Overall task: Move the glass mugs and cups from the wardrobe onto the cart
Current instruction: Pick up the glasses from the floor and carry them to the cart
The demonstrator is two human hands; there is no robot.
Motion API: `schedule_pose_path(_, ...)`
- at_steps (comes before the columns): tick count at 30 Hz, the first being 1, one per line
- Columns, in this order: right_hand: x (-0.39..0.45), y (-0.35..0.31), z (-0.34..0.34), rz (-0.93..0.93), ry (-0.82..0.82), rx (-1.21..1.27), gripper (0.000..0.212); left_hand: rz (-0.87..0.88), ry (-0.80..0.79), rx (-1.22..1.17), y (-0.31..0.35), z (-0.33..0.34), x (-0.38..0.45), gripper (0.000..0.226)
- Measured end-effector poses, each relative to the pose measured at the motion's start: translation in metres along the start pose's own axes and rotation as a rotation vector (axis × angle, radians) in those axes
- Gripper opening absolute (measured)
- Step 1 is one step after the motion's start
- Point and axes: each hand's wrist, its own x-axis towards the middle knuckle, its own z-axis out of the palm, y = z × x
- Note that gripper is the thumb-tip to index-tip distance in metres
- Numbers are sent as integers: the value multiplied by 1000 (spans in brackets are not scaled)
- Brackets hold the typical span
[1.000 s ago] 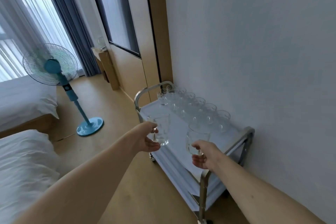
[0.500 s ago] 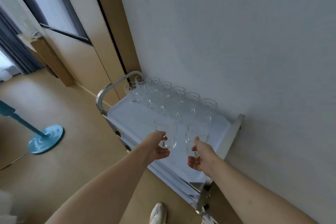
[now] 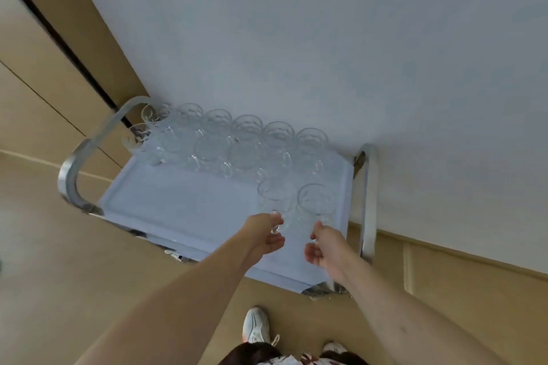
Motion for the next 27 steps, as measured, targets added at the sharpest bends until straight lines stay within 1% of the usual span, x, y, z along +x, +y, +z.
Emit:
schedule_pose_path(5, 4, 15, -4, -46, 14, -11, 33, -13, -93, 49, -14, -3, 21, 15)
schedule_pose_path(10, 13, 29, -6, -58, 130, -79, 30, 2, -162, 171, -14, -3, 35, 9)
schedule_pose_path(13, 15, 34, -8, -45, 160, -75, 28, 34, -160, 252, -10, 0, 43, 10)
schedule_pose_path(16, 18, 34, -8, -44, 184, -84, 27, 73, -148, 283, -4, 5, 52, 9)
schedule_pose_path(23, 23, 27, -7, -40, 226, -94, 22, 47, -145, 291, 0, 12, 62, 3)
schedule_pose_path(27, 28, 27, -7, -55, 248, -146, 24, 56, -109, 313, 7, 13, 69, 16)
